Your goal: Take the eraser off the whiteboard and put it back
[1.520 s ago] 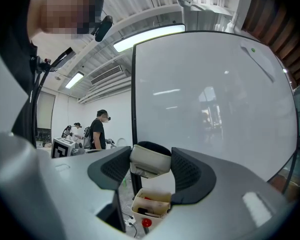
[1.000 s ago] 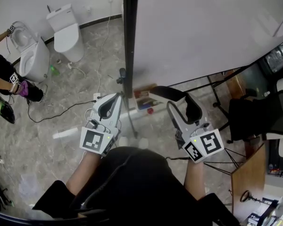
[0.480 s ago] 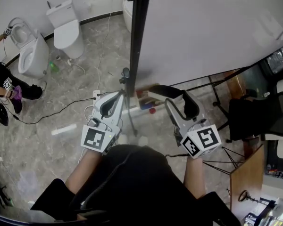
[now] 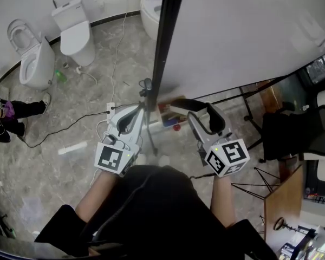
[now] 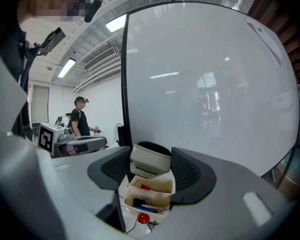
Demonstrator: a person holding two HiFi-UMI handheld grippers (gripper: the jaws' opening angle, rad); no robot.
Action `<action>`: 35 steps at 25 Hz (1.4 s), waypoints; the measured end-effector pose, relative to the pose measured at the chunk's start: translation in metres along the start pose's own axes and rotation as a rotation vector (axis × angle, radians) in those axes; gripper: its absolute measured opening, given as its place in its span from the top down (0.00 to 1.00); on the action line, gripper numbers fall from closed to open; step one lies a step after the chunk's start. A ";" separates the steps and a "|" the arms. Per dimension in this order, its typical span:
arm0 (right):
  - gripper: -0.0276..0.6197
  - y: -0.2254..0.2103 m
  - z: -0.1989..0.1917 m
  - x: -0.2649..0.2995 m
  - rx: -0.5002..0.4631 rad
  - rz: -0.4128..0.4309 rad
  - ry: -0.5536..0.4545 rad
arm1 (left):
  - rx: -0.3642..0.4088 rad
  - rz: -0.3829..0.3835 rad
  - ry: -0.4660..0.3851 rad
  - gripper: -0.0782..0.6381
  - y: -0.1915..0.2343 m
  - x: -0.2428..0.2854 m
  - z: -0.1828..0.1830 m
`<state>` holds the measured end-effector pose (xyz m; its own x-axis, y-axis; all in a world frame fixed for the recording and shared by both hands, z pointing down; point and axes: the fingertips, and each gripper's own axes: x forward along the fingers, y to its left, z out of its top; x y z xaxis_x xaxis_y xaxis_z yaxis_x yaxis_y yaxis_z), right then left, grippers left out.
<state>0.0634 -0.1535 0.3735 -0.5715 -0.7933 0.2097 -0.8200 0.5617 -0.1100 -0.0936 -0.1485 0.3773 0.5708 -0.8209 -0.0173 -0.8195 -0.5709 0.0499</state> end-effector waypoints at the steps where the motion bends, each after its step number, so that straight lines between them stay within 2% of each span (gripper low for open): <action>1: 0.55 0.000 -0.003 0.002 -0.004 -0.005 0.008 | -0.003 -0.001 0.001 0.88 0.000 0.000 -0.001; 6: 0.55 0.000 -0.014 0.013 -0.014 -0.031 0.043 | -0.007 -0.005 0.007 0.88 0.005 -0.001 -0.004; 16: 0.55 0.007 -0.031 0.035 -0.099 -0.073 0.129 | -0.008 -0.008 0.016 0.88 0.016 -0.004 -0.007; 31: 0.55 0.013 -0.067 0.065 -0.243 -0.185 0.246 | -0.006 -0.017 0.032 0.88 0.029 -0.010 -0.013; 35: 0.55 0.014 -0.073 0.071 -0.312 -0.222 0.265 | -0.004 -0.025 0.038 0.88 0.032 -0.011 -0.015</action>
<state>0.0135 -0.1846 0.4574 -0.3228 -0.8378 0.4404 -0.8498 0.4614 0.2549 -0.1254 -0.1576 0.3936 0.5931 -0.8049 0.0197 -0.8045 -0.5915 0.0544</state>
